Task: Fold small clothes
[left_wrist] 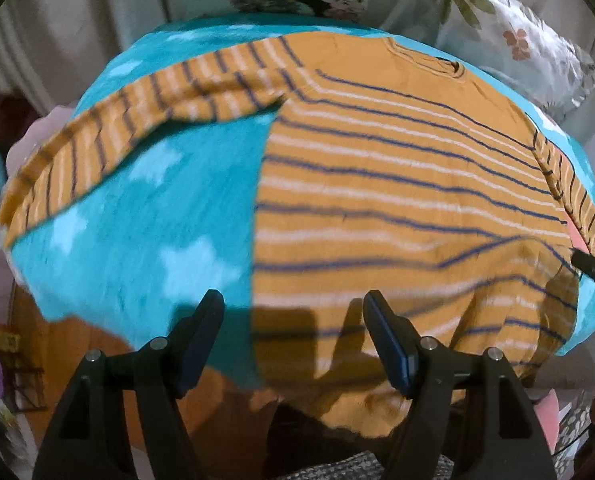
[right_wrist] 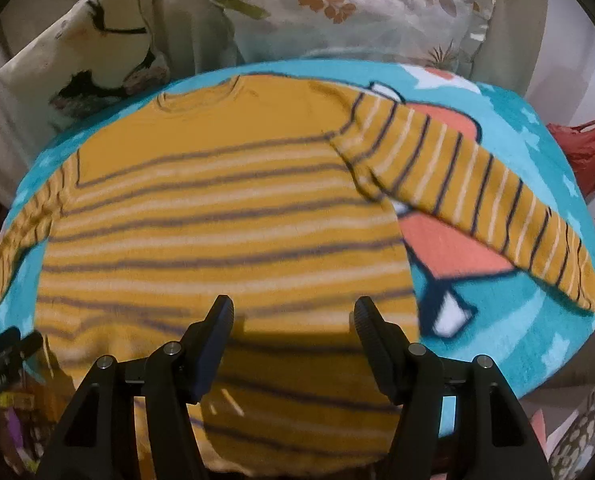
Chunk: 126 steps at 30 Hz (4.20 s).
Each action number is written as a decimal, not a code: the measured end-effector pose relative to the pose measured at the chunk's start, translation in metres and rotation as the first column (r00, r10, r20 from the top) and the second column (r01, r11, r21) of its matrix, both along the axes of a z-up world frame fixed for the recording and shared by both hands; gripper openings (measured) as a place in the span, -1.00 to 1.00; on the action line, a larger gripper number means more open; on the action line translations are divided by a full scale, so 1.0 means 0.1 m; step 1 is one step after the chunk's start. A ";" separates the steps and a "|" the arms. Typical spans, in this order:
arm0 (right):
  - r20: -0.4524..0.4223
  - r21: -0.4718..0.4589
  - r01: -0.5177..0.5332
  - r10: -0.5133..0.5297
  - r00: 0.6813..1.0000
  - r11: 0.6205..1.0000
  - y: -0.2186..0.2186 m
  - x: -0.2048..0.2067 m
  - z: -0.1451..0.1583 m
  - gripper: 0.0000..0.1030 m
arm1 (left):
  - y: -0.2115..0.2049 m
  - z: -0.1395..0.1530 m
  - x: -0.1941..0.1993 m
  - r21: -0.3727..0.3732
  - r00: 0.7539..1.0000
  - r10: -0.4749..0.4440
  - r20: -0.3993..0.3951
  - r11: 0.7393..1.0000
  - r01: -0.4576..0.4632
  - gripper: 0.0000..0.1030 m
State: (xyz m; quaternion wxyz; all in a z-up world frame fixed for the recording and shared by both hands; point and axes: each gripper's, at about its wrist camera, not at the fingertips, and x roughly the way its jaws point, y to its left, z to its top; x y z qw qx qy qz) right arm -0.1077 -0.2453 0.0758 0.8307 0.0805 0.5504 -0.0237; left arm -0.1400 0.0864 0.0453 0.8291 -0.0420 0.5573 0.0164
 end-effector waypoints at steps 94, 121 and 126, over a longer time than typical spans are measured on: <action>-0.069 0.557 0.540 -0.613 0.787 0.631 -3.29 -1.20 -0.51 0.05 | 0.39 0.07 -1.21 -0.293 0.980 0.189 -0.066 0.935 -0.200 -0.45; 0.352 0.470 0.176 -0.367 0.861 0.865 -2.01 0.56 1.42 -0.88 | 0.57 0.48 -0.19 -0.323 0.995 0.039 0.094 0.946 -0.007 -0.31; 0.281 0.471 -0.009 -0.141 0.949 0.882 -0.44 1.35 1.11 -0.88 | 0.96 0.44 0.02 -0.312 0.995 0.040 0.091 0.950 -0.010 -0.21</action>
